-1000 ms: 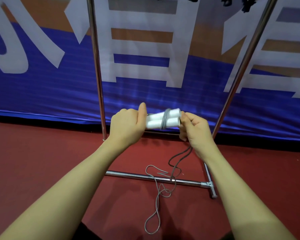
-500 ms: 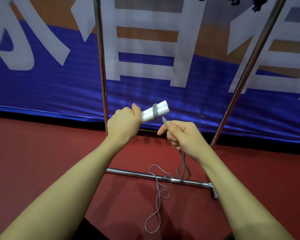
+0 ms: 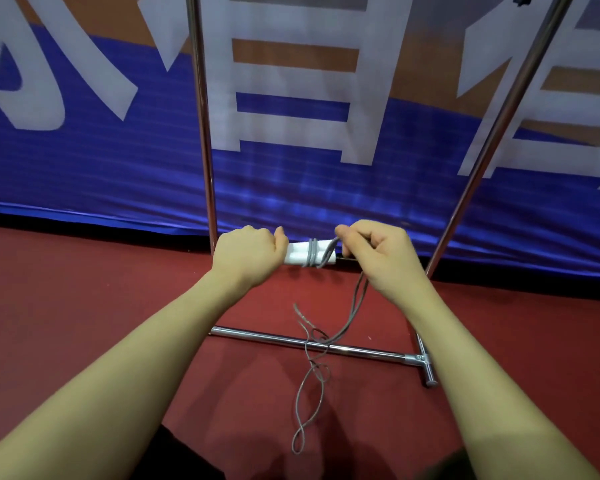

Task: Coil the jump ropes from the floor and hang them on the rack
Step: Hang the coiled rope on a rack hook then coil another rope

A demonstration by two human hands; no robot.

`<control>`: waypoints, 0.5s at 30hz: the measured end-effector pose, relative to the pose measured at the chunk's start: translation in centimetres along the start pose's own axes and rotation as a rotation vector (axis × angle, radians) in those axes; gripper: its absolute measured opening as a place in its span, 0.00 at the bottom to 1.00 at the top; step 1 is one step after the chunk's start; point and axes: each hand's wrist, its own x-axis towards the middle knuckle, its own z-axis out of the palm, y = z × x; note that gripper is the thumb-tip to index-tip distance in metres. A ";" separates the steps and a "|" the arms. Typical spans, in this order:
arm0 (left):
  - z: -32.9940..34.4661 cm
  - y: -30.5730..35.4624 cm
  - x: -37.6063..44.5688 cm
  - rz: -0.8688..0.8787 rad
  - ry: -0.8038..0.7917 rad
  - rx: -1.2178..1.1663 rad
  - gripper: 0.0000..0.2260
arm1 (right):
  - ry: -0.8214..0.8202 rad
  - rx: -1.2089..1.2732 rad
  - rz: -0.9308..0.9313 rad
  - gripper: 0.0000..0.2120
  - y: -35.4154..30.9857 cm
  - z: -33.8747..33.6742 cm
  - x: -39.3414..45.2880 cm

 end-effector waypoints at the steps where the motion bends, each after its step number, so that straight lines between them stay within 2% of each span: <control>1: -0.2 0.1 -0.1 0.042 0.004 0.011 0.22 | 0.034 -0.001 0.009 0.18 0.1 -0.2 0.2; 4: -0.7 0.6 -0.4 0.178 0.013 0.043 0.25 | 0.099 0.017 0.077 0.18 0.8 -0.8 0.6; 8: -1.1 0.7 -0.9 0.391 0.096 -0.025 0.28 | 0.099 0.082 0.155 0.18 1.5 -1.2 0.8; 11: -2.0 0.9 -1.0 0.413 0.164 -0.074 0.31 | 0.146 0.213 0.192 0.19 1.5 -1.6 0.9; 15: -3.7 2.2 -2.1 0.372 0.237 -0.205 0.24 | 0.199 0.386 0.160 0.17 0.8 -1.7 0.8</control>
